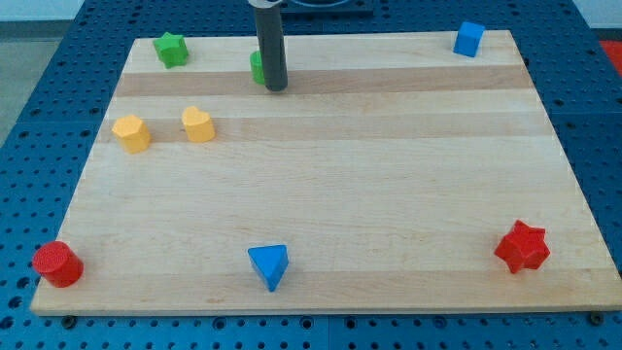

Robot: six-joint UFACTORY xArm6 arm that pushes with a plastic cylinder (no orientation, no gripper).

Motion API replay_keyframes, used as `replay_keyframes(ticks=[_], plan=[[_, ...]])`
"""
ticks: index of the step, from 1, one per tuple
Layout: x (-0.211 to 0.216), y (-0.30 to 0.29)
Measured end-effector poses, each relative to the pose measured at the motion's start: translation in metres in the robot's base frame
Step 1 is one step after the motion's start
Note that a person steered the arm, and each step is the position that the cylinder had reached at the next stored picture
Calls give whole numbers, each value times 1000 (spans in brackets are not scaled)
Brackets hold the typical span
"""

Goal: Slightly push green circle towards the top left

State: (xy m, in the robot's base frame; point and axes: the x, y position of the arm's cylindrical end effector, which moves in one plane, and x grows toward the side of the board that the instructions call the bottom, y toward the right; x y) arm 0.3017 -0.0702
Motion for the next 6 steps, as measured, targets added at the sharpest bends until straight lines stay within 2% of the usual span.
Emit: replay_keyframes(ticks=[4, 6], plan=[[-22, 8], [-28, -10]])
